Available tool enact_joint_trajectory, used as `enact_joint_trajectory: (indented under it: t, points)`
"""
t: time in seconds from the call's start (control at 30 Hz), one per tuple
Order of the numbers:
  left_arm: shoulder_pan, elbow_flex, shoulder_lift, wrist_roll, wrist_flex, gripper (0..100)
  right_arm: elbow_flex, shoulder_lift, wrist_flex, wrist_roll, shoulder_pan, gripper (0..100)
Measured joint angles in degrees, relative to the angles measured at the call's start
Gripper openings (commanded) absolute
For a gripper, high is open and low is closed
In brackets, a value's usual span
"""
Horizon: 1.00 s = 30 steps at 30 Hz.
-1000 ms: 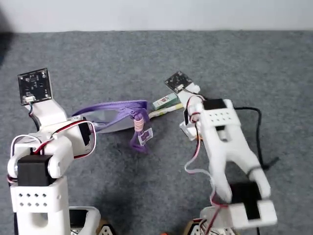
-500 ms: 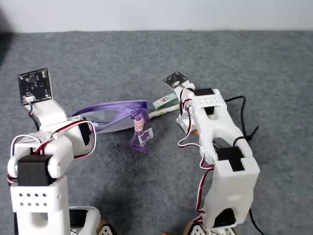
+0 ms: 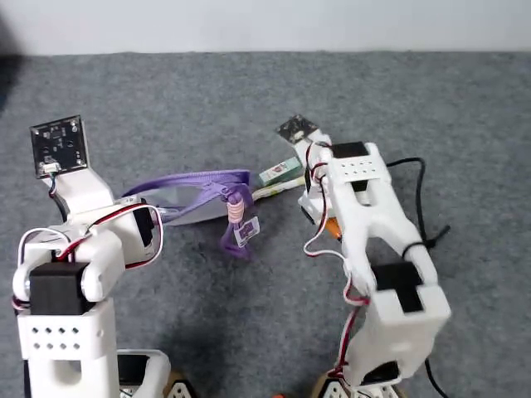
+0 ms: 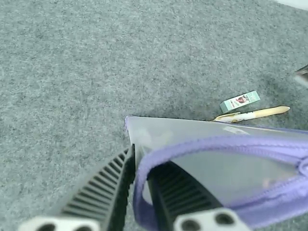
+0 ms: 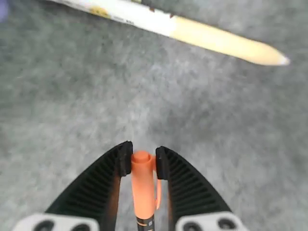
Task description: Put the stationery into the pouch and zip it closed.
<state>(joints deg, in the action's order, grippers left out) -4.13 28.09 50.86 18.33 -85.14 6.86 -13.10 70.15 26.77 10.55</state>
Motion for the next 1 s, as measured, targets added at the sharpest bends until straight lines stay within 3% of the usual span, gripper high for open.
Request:
enact_joint_trajectory:
  t: [0.43,0.73,1.0]
  points:
    - [0.00,0.00,0.00,0.00,0.00,1,0.00,35.78,16.18,-10.37,8.97,0.8]
    - [2.64,0.00,0.00,0.00,0.00,1,0.00,55.38,16.44,-19.69,20.04,0.8]
    - [2.64,0.00,0.00,0.00,0.00,1,0.00,66.90,7.21,-20.57,26.99,0.8]
